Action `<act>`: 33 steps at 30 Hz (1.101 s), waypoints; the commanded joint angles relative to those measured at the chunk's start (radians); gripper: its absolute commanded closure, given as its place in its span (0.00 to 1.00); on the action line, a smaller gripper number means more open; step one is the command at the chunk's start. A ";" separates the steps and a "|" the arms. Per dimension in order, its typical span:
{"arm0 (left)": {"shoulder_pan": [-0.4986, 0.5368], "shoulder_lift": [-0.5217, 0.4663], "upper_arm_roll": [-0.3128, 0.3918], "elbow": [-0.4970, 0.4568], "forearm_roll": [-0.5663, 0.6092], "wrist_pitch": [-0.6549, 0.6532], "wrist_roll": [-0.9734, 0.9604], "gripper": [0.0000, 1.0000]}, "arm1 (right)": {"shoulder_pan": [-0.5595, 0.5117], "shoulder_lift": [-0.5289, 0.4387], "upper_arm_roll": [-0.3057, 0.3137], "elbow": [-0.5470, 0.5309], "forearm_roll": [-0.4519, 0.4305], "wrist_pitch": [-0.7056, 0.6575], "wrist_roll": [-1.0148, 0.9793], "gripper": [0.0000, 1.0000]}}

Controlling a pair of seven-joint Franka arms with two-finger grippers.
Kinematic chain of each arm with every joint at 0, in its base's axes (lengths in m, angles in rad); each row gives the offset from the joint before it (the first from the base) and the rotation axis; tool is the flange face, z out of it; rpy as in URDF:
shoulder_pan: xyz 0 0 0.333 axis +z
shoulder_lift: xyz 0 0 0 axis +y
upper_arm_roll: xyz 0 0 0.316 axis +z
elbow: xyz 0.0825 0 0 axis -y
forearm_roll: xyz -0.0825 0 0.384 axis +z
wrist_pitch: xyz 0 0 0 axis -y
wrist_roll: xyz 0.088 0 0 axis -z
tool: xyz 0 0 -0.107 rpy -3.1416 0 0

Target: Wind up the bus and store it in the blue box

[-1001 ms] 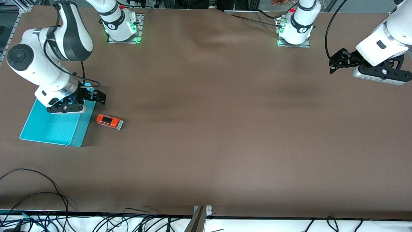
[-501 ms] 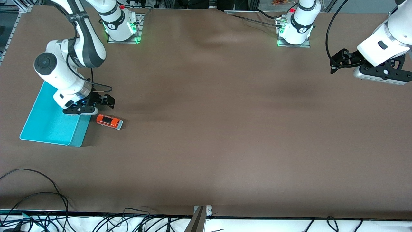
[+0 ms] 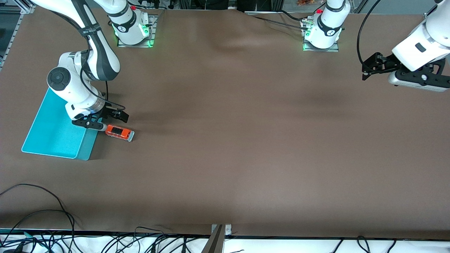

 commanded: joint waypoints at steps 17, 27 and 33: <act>0.056 -0.020 0.006 0.015 -0.019 0.003 0.025 0.00 | -0.015 0.047 0.006 -0.010 0.006 0.159 0.781 0.00; 0.042 -0.003 0.003 0.015 -0.015 0.004 0.025 0.00 | -0.019 0.108 -0.012 -0.010 0.004 0.161 1.017 0.00; 0.039 0.003 -0.005 0.016 -0.015 0.010 0.024 0.00 | -0.019 0.133 -0.025 -0.010 0.004 0.183 1.044 0.00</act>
